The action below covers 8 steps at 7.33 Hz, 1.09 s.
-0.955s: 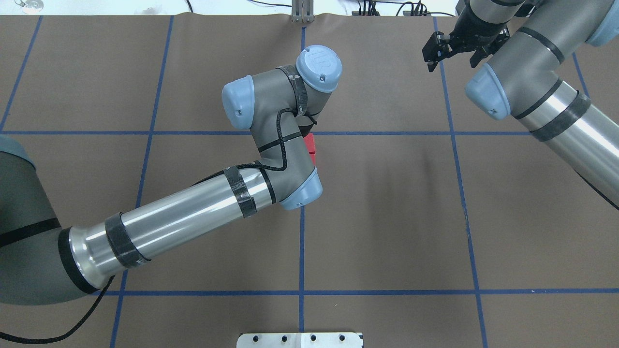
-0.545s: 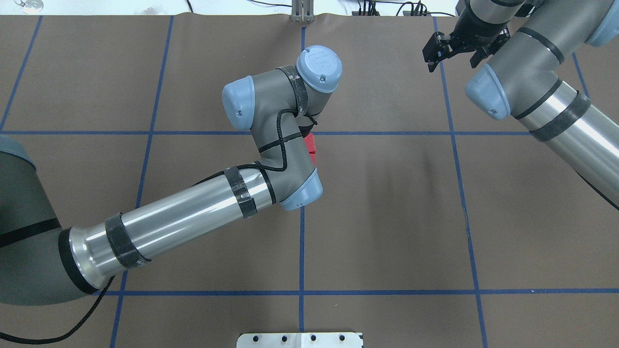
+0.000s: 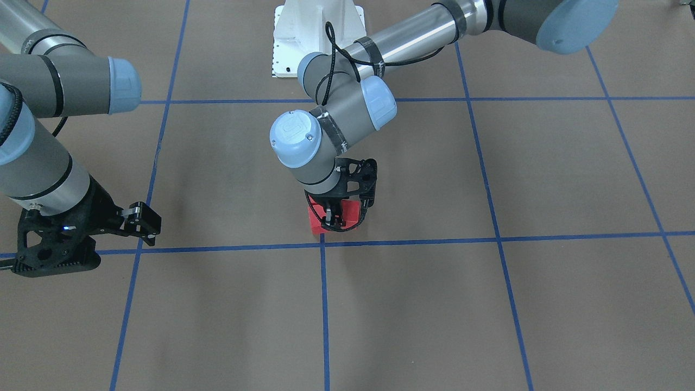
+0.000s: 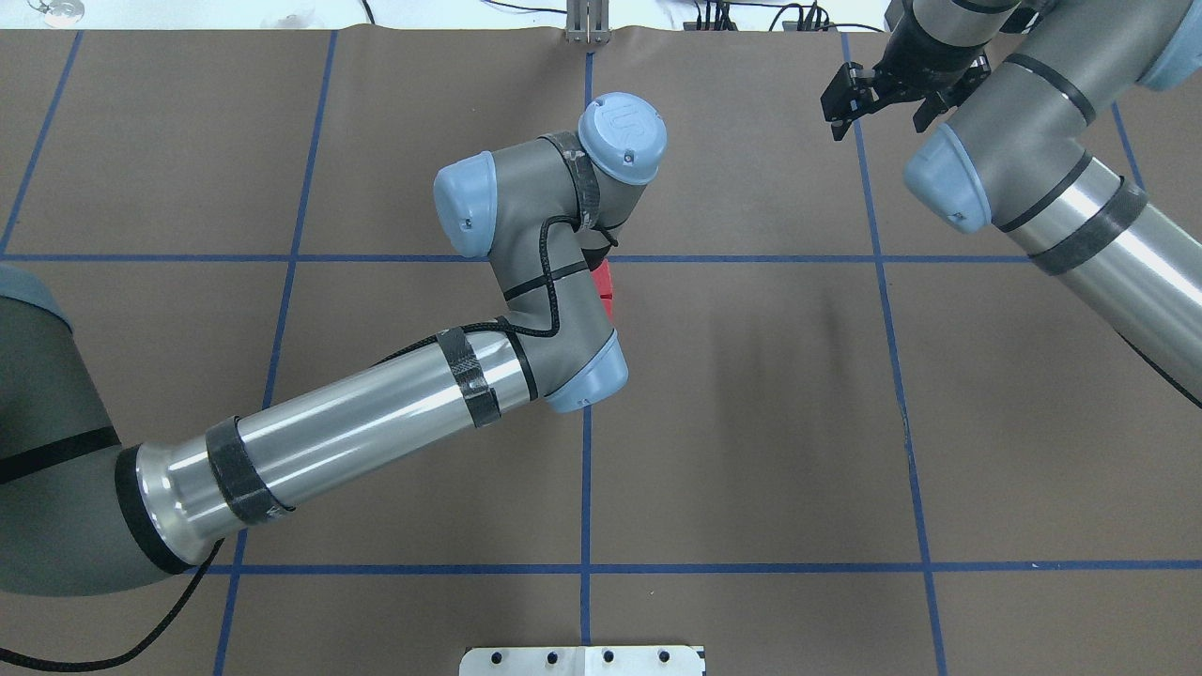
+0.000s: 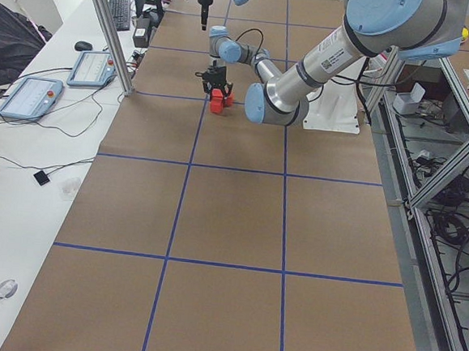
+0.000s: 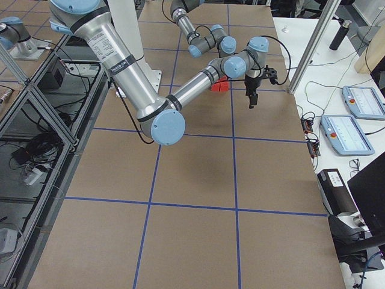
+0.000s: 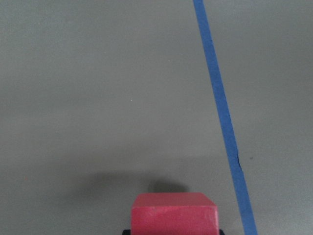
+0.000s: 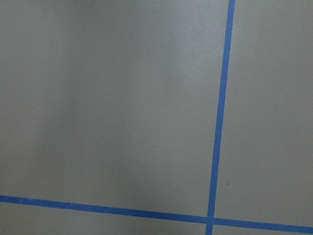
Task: Form red blocks into L shape at center
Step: 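Lower the held cube beside the center pair, nearer the left gripper, then open the left gripper to release the cube beside the pair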
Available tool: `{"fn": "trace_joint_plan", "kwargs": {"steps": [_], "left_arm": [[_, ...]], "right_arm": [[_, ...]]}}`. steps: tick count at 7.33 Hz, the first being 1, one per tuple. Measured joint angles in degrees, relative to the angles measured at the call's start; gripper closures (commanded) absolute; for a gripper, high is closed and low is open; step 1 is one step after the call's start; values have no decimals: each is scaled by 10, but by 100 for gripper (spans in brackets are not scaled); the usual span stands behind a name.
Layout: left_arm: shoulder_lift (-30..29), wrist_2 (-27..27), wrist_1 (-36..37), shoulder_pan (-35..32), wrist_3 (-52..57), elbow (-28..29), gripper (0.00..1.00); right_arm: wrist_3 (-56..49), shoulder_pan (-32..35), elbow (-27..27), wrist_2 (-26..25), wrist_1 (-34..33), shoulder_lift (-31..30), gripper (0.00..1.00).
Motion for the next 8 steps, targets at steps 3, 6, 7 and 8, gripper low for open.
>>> {"fn": "trace_joint_plan", "kwargs": {"steps": [3, 6, 7, 8], "left_arm": [[1, 1, 12, 3, 2, -4, 0], [3, 2, 49, -6, 7, -34, 0], [5, 2, 65, -14, 17, -45, 0], [8, 3, 78, -22, 34, -54, 0]], "right_arm": [[1, 0, 0, 0, 0, 2, 1], [1, 2, -1, 0, 0, 2, 1], [1, 2, -1, 0, 0, 2, 1], [1, 2, -2, 0, 0, 2, 1]]}}
